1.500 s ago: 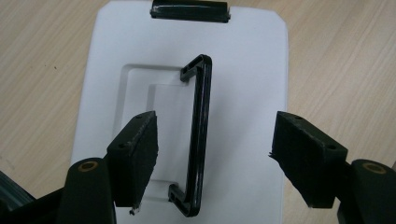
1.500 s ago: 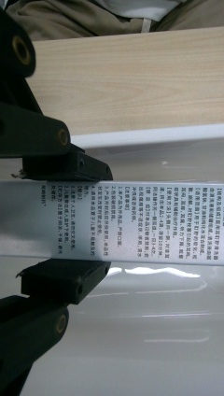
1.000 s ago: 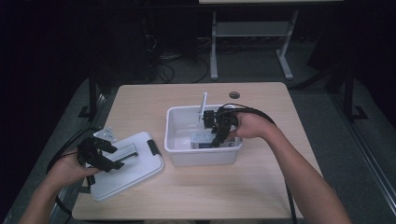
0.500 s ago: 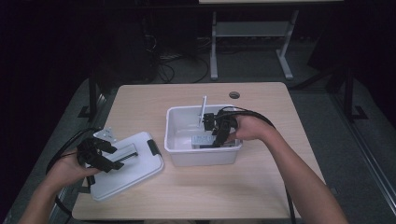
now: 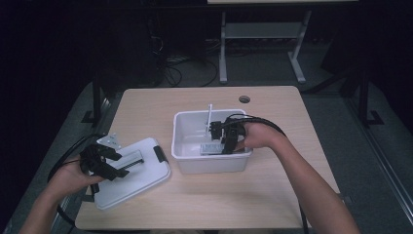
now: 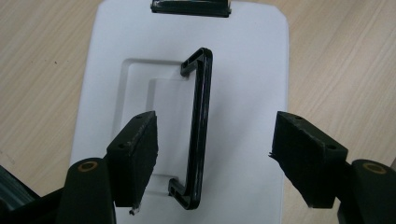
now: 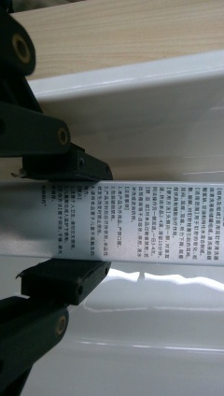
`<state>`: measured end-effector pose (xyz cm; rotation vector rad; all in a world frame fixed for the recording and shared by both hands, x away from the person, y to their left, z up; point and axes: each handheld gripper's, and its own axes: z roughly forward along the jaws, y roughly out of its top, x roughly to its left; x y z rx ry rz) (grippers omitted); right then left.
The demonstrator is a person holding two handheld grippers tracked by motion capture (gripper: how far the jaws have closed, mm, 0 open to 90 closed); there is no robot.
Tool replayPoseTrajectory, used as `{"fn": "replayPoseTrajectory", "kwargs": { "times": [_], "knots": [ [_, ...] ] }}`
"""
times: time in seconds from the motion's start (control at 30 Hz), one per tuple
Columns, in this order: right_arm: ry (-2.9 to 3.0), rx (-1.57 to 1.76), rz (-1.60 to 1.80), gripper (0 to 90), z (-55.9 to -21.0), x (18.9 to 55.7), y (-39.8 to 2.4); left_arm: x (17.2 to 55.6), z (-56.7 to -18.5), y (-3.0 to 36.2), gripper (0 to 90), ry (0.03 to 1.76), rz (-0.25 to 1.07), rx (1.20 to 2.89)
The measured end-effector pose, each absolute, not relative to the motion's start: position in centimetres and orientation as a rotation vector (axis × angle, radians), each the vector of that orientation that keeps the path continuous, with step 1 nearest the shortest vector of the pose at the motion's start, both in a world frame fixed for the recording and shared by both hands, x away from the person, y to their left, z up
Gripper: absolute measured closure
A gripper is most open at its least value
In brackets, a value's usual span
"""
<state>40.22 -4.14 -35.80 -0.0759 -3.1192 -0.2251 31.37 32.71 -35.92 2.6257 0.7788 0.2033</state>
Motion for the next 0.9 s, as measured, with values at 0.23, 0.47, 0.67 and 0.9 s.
{"fn": "replayPoseTrajectory", "kwargs": {
  "times": [0.23,0.47,0.67,0.9],
  "knots": [
    [-3.117,-0.078,-0.215,54.3,-36.22,40.30,-4.07,31.43,-35.95,32.58,30.6,0.773,0.199,2.634],
    [-3.114,-0.080,-0.217,53.9,-36.24,40.33,-4.11,31.40,-35.93,32.57,30.5,0.774,0.201,2.634],
    [-3.107,-0.088,-0.234,52.9,-36.08,40.31,-4.16,31.33,-35.96,32.66,30.3,0.782,0.203,2.629],
    [-3.109,-0.097,-0.255,51.2,-35.71,40.28,-4.53,31.33,-35.95,32.76,30.3,0.779,0.203,2.634]
  ]
}}
